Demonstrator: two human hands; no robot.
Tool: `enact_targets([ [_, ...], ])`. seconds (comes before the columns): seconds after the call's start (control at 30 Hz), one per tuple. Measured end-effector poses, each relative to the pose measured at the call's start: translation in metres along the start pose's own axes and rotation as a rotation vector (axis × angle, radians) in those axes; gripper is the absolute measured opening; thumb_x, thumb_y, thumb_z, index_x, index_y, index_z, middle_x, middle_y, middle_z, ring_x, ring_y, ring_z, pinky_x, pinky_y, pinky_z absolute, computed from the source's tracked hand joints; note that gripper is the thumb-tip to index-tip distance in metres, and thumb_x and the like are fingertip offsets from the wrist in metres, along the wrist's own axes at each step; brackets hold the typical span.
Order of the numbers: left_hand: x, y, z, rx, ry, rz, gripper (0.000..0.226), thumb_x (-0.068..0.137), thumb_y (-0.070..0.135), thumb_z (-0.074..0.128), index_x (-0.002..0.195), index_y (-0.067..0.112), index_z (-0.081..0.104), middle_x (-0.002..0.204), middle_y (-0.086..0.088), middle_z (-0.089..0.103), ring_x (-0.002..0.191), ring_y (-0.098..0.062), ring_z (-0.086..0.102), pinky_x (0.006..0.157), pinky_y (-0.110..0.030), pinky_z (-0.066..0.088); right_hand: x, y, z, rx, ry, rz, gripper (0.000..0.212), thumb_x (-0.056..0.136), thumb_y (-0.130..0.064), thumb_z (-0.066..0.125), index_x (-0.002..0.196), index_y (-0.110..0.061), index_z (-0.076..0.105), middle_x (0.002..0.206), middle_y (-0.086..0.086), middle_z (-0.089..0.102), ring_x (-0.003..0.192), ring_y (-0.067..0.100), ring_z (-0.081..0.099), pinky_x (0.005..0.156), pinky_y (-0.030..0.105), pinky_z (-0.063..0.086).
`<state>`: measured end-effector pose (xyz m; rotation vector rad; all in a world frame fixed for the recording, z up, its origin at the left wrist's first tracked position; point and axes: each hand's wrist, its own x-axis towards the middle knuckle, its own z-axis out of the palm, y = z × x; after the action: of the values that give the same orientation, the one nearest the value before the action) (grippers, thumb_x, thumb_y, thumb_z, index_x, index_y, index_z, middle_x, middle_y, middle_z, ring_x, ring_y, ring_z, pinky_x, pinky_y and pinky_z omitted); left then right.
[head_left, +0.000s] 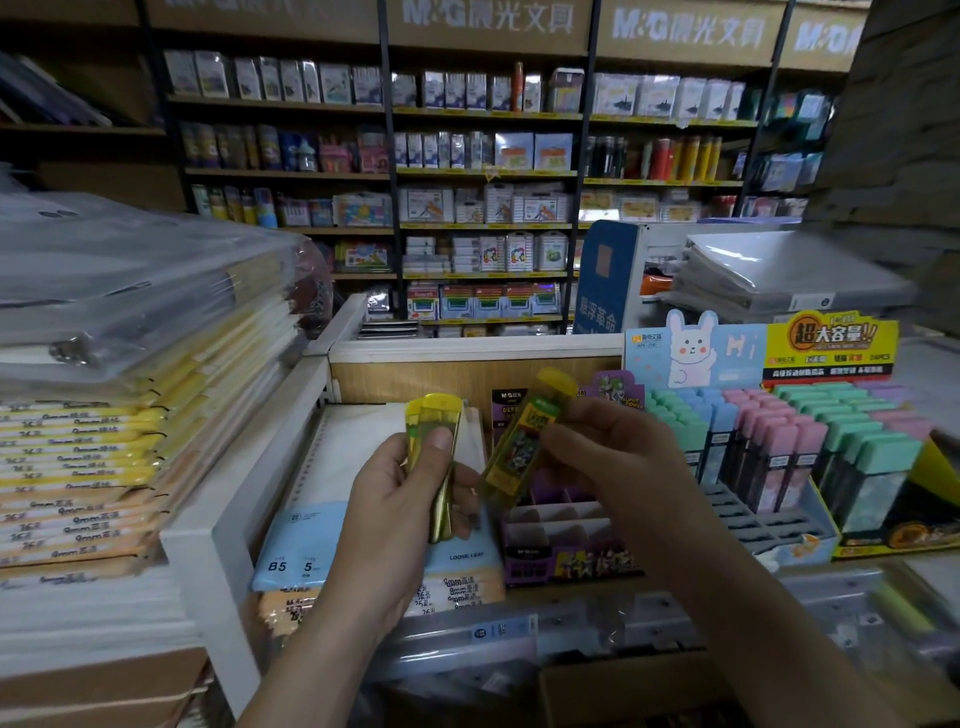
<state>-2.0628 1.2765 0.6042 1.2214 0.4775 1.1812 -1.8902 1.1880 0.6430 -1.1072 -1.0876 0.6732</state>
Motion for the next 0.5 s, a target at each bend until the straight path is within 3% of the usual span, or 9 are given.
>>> enact_targets([
  [0.1,0.0,-0.001,0.0,-0.007,0.007,0.0,0.029,0.088,0.038,0.067,0.095,0.01,0.064,0.074,-0.014,0.068,0.054,-0.019,0.058,0.045,-0.027,0.047,0.001,-0.004,-0.013,-0.019,0.054,-0.062,0.012,0.091,-0.01,0.068,0.095,-0.017,0.077,0.093,0.011,0.077,0.087,0.03,0.074,0.077,0.034,0.062],
  [0.3,0.001,0.001,-0.001,0.016,-0.018,-0.027,0.026,0.09,0.044,0.068,0.07,0.027,0.066,0.064,-0.006,0.057,0.049,-0.013,0.047,0.042,-0.024,0.039,0.0,0.003,-0.017,-0.23,0.043,-0.162,0.015,0.092,-0.01,0.068,0.1,-0.02,0.077,0.093,0.001,0.078,0.09,0.019,0.074,0.082,0.031,0.06],
  [0.4,0.001,0.002,-0.001,-0.033,0.002,-0.062,0.031,0.096,0.035,0.069,0.066,0.027,0.065,0.064,-0.009,0.057,0.047,-0.014,0.046,0.04,-0.023,0.036,0.002,0.012,-0.012,-0.351,0.036,-0.178,0.017,0.092,-0.008,0.07,0.105,-0.017,0.075,0.091,-0.004,0.078,0.089,0.013,0.073,0.081,0.027,0.059],
  [0.5,0.001,0.006,0.0,-0.088,0.004,-0.077,0.029,0.086,0.022,0.062,0.057,0.028,0.062,0.063,-0.013,0.056,0.045,-0.017,0.041,0.038,-0.023,0.031,0.003,0.018,-0.006,-0.455,0.033,-0.168,0.02,0.091,-0.009,0.07,0.104,-0.024,0.074,0.09,-0.011,0.076,0.088,0.006,0.071,0.081,0.022,0.055],
])
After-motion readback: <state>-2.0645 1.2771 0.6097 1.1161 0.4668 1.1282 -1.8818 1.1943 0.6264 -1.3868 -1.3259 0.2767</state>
